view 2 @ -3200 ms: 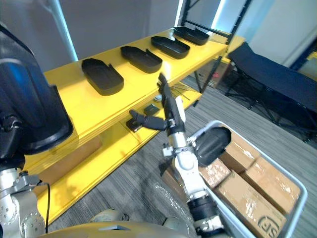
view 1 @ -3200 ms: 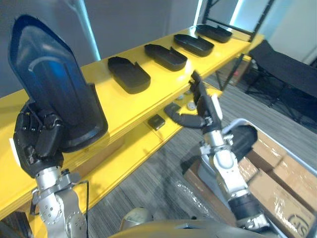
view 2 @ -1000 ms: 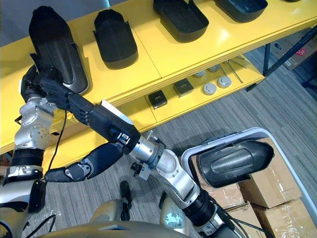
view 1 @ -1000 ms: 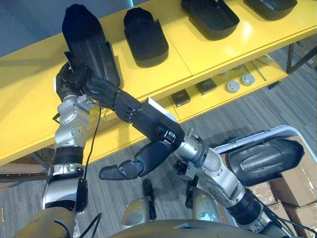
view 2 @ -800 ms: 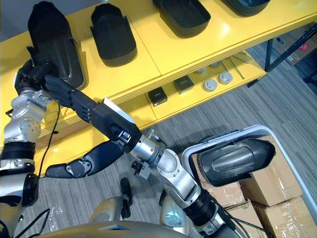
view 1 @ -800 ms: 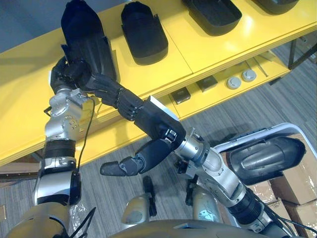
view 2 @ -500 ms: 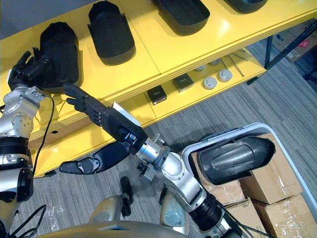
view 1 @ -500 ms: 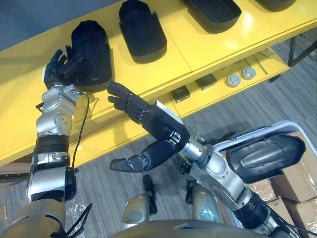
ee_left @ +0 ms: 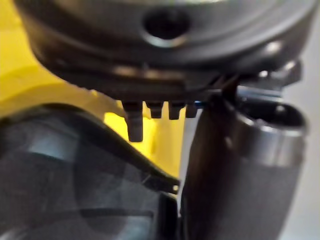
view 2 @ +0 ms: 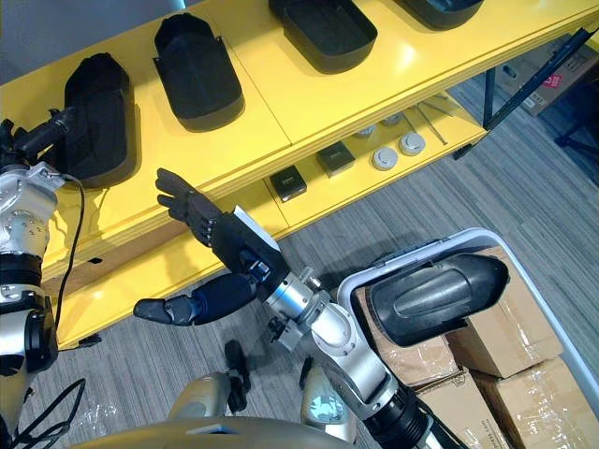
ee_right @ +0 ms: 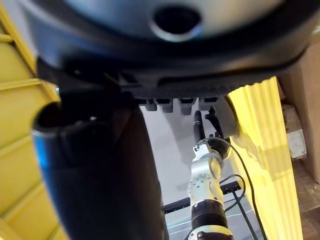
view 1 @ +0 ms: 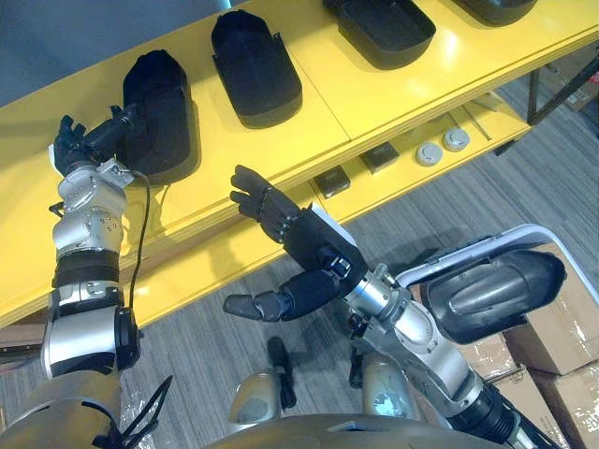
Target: Walk over and take three plastic housings, then place them on the shelf
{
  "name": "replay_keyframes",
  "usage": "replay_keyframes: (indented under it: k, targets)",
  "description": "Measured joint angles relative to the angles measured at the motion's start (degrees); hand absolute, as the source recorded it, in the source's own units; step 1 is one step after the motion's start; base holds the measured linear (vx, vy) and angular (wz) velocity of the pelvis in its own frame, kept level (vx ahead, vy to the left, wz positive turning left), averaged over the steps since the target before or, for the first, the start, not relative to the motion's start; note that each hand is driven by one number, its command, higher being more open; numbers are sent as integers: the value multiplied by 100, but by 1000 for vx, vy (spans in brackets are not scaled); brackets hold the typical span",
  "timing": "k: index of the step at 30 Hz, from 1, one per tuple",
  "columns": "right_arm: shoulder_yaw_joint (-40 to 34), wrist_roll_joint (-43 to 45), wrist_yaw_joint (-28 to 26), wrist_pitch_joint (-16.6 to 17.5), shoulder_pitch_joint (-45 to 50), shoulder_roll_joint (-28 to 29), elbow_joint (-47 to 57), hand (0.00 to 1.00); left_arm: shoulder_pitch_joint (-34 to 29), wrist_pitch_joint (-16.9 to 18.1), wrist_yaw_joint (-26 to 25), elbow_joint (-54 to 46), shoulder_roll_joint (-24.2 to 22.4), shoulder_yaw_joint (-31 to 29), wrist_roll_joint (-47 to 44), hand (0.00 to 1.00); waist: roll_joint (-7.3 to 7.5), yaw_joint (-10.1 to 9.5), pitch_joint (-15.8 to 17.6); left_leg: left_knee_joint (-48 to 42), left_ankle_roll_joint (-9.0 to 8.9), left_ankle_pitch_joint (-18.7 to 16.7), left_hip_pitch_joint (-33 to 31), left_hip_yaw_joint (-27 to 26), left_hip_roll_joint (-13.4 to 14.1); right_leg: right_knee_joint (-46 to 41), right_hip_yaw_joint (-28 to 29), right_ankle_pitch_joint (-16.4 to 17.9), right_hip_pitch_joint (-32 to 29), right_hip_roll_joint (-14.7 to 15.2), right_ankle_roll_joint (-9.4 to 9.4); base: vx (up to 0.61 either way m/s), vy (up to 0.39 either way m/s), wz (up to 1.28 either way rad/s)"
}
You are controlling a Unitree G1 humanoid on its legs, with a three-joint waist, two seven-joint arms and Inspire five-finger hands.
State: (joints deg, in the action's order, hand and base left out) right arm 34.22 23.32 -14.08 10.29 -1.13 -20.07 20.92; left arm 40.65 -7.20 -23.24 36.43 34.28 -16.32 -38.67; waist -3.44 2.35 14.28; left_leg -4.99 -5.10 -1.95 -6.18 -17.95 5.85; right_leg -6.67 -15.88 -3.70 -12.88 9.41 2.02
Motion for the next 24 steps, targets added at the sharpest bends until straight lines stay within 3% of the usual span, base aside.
replay_keyframes:
  k: [3,8,13,15,18,24]
  targets:
    - [-39,-72,80,77,282,23,-27,100,-177,491,-80,-262,-1,-4,-131,100,13,34,-8,66,1,0,175,18,-3,157,-3,-32,225,-41,29,0,0,0]
    - [-610,-377,349,147,545,87,-193,100,-1259,1122,-180,-1979,-165,-296,44,100,80,62,-166,234,1,3,445,31,-20,491,-64,-121,569,-94,74,27,2,1]
    - [-1868,-389,879,146,1006,428,-340,100,-3148,1539,-282,-4443,-1200,-531,1107,100,128,-120,-597,428,20,-16,900,113,-27,914,-228,-145,1199,-169,110,101,8,11]
    - [-2599,-387,1062,169,1036,576,-375,100,-4042,1758,-185,-5472,-1913,-525,1497,100,129,-237,-777,422,36,-50,1007,181,-31,998,-294,-150,1376,-175,118,63,16,16]
    - [-3308,-387,1194,271,1029,701,-559,100,-4766,2016,127,-6034,-2413,-530,1671,100,142,-350,-925,423,33,-69,1095,298,-39,1095,-461,-151,1601,-176,121,-7,8,22]
    - [-3645,-393,1169,279,1015,700,-719,100,-5484,2387,928,-6174,-2816,-650,1664,100,162,-474,-1140,406,20,-121,1133,374,-33,1109,-556,-144,1710,-177,129,-80,-3,7]
